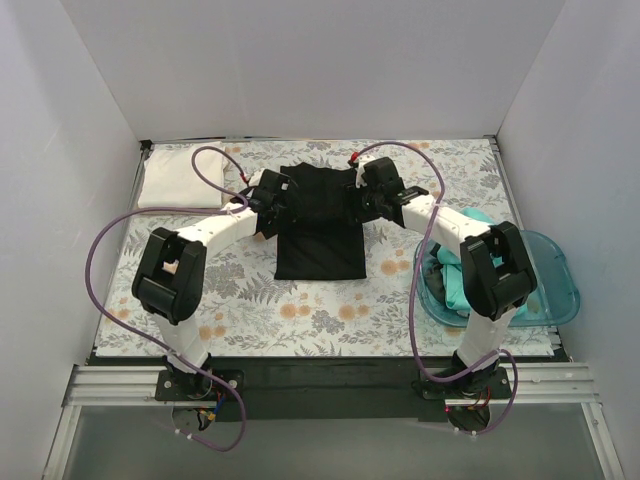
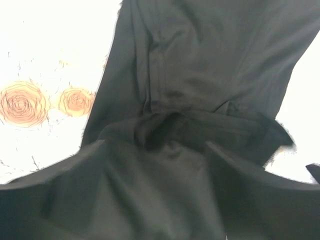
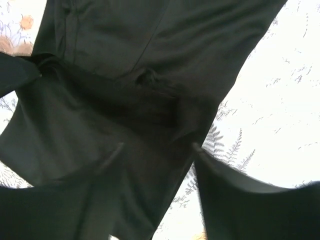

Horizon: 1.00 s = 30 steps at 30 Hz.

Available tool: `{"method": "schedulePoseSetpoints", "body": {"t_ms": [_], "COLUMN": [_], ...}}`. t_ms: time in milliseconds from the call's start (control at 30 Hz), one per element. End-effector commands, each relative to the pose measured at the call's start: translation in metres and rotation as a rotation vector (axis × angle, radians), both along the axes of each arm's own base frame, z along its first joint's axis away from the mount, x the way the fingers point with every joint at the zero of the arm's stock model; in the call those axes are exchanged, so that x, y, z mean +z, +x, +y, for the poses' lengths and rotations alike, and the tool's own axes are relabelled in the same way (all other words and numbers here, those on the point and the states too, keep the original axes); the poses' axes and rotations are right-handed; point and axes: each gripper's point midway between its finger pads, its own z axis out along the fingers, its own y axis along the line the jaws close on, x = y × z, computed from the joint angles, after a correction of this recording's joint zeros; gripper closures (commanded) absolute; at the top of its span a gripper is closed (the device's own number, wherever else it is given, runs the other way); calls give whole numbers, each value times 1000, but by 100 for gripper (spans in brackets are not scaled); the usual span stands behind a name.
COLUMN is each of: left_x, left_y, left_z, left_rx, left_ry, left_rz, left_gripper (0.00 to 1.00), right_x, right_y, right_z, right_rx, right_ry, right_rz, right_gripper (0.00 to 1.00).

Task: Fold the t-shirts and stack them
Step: Fold the tshirt

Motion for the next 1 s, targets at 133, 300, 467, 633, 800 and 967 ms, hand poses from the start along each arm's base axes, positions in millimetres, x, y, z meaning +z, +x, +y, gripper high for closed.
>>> {"method": "schedulePoseSetpoints", "body": {"t_ms": [133, 300, 467, 633, 800, 967], "left_x": [47, 38, 20, -15, -27, -38], "left_y": [10, -23, -66, -109, -124, -130], "left_z": [2, 14, 15, 21, 24, 26], "left_rx": [-13, -1, -28, -39, -35, -34], "left_ry": [-24, -39, -104, -129, -146, -136], "left_rz": [-87, -50, 21, 112, 127, 148], "left_gripper": [12, 10, 8, 8, 12, 45], "right_x": [38, 42, 17, -1, -26, -42], "right_y": [-2, -41, -87, -113, -126, -123], "right_z": [7, 13, -5, -19, -25, -26], "right_rx": [71, 157, 144, 82, 51, 21], "right_ry": [42, 119, 129, 150, 143, 118], "right_rz": [-39, -7, 64, 124, 192, 224], "right_gripper": [5, 2, 2, 2, 2, 5]}}
